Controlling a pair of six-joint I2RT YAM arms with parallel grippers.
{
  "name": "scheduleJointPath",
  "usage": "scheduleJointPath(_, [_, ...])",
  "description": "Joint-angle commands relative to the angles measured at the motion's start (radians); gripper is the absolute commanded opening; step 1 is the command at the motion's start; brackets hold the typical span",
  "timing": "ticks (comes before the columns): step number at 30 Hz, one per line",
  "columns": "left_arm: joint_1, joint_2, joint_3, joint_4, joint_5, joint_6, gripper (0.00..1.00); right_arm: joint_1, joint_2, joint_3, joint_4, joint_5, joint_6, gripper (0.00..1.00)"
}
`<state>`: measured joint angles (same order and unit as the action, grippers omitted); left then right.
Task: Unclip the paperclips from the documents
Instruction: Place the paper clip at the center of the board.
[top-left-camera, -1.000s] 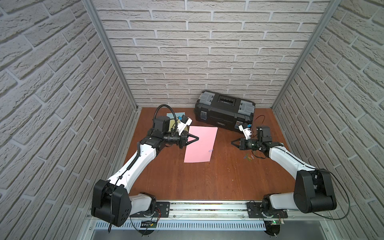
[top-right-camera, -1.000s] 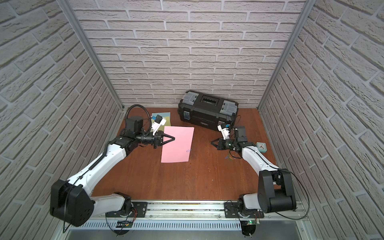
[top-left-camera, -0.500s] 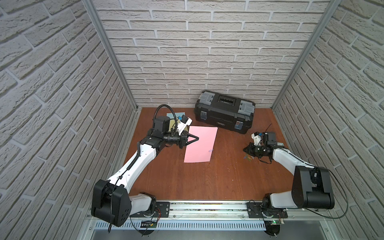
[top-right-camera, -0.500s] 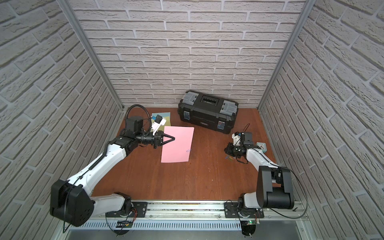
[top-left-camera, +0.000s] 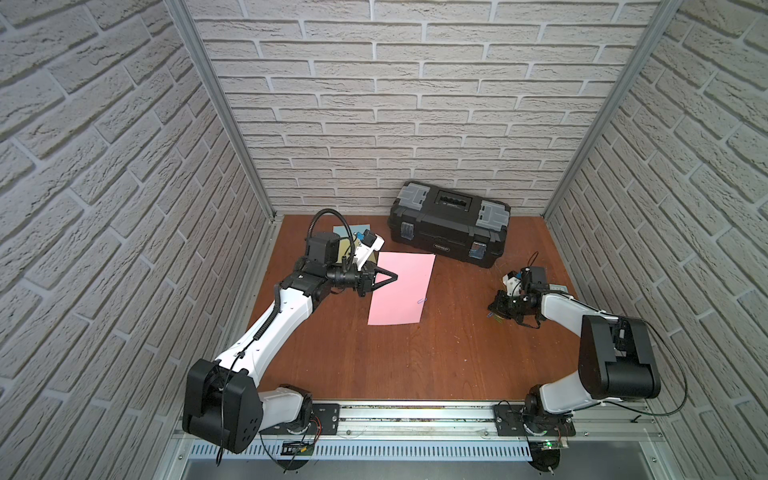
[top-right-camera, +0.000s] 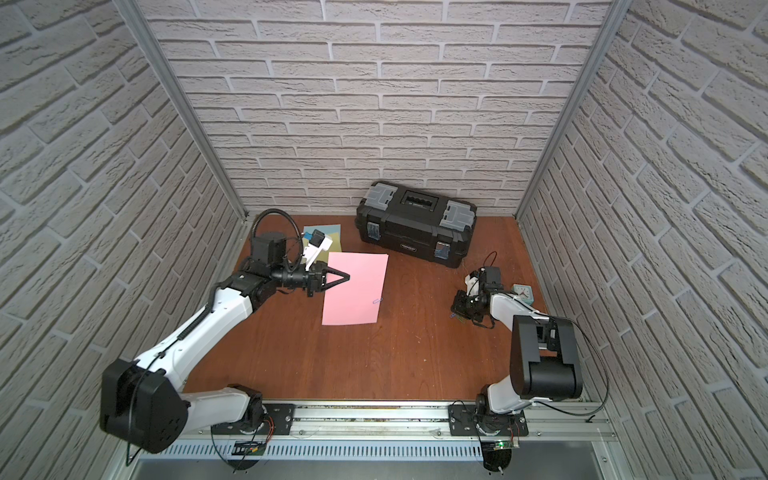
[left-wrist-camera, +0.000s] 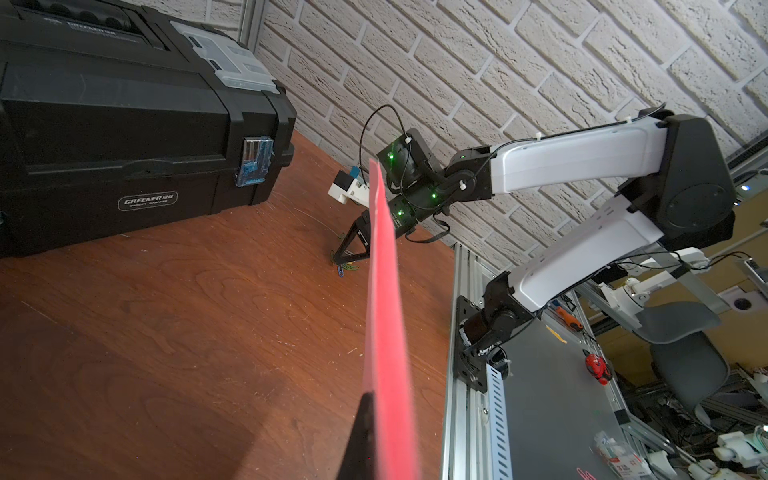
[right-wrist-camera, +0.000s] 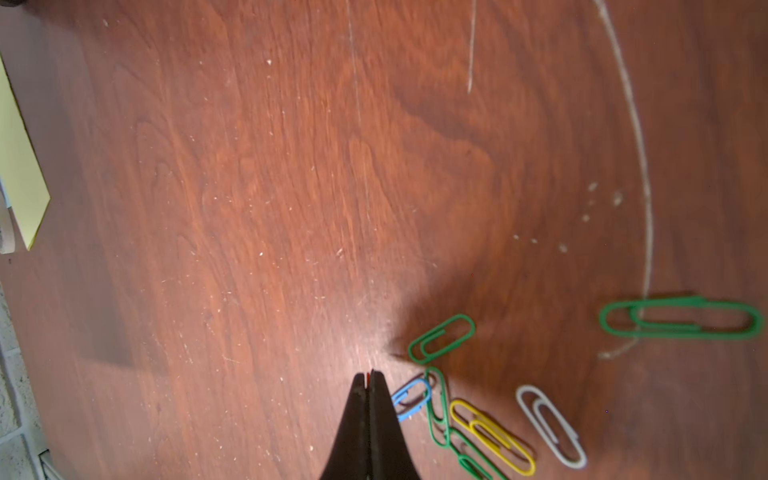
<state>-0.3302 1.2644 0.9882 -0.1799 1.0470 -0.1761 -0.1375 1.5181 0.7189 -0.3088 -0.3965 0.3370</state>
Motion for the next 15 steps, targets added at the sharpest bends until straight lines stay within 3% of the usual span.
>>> scheduleJointPath(1, [0.005, -0.017, 0.001, 0.011, 0.001, 0.021, 0.00, -0.006, -0.004, 0.011, -0.022, 0.023, -0.002, 0.08])
scheduleJointPath(7, [0.006, -0.019, 0.000, 0.011, 0.001, 0.022, 0.00, -0.008, -0.014, 0.013, -0.031, 0.028, -0.003, 0.19])
scheduleJointPath(15, [0.006, -0.018, -0.002, 0.014, -0.002, 0.022, 0.00, -0.005, -0.044, 0.013, -0.030, 0.008, -0.006, 0.24])
